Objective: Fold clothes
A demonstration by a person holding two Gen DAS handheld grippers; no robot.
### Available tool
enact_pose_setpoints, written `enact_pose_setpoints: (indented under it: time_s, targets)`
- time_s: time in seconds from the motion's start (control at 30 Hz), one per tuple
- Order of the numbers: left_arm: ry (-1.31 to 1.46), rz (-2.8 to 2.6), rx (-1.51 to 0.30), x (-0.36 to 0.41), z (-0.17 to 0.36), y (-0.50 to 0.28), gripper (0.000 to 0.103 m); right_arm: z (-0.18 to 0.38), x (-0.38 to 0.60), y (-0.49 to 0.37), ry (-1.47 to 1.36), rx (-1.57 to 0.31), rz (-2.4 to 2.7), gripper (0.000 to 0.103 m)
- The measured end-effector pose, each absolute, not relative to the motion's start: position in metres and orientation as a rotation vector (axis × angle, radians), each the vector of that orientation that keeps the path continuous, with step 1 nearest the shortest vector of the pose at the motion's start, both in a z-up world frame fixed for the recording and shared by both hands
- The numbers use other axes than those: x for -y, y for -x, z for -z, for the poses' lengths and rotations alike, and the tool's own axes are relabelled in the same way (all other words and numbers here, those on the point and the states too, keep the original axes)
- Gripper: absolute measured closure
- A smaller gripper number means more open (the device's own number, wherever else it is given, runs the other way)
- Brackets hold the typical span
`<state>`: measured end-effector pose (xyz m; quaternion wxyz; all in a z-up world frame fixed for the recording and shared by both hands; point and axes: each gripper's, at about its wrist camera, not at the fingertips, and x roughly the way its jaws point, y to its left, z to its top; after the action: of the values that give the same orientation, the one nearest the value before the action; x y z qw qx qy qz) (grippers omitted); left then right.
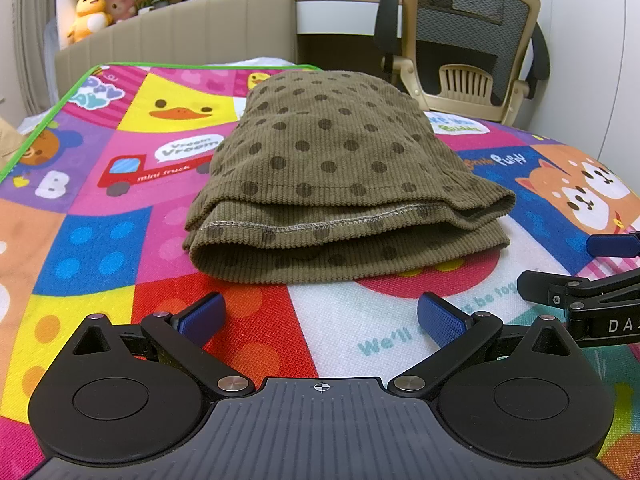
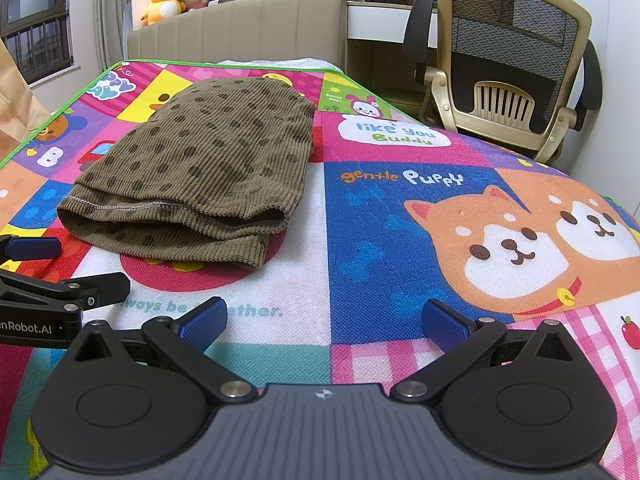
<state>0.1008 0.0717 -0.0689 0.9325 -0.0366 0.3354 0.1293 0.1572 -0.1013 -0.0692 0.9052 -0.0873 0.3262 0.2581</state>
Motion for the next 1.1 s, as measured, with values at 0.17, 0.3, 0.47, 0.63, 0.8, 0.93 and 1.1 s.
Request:
enact_pose_setpoints:
  time_s: [0.17,0.3,0.47,0.63,0.8,0.93,1.1]
  targets:
    - [0.075,-0.265,-0.686,-0.0717,0.0688,-0.1007,0.0,0.0691,0.1014,-0.1574,0.181,-0.674,-0.534,0.0]
    - [0.075,-0.265,-0.687,-0.0718,0.0689,-0.1007,0.0,0.0691,0.1014,-0.1576,0.181,-0.674,-0.534,0.0]
    - [0.075,-0.266,-0.687,-0.071,0.0687,-0.1009,0.0,0.069,0.1016,-0.1578,0.181,-0.674,-0.535,0.0]
    - [0.074,-0.262,-0.69,-0.0718,0.0685,-0.1026,0.0,0.0692,0.1017,-0.1578,0.181,-0.673,-0.535,0.0]
    - [0.078,-0.256,-0.689,-0.0739,0.0685,-0.1033,0.0,0.0694,0.1027,-0.1584,0.177,-0.673,-0.538,0.0]
    - [0.08,-0.257,-0.708,-0.0722,0.067,-0.101,0.0,0.0693,0.1028,-0.1581,0.176,-0.671,-0.538,0.0]
    - [0.074,-0.25,-0.719,-0.0697,0.0663,-0.0971,0.0,0.0695,0.103,-0.1586,0.177,-0.672,-0.538,0.0]
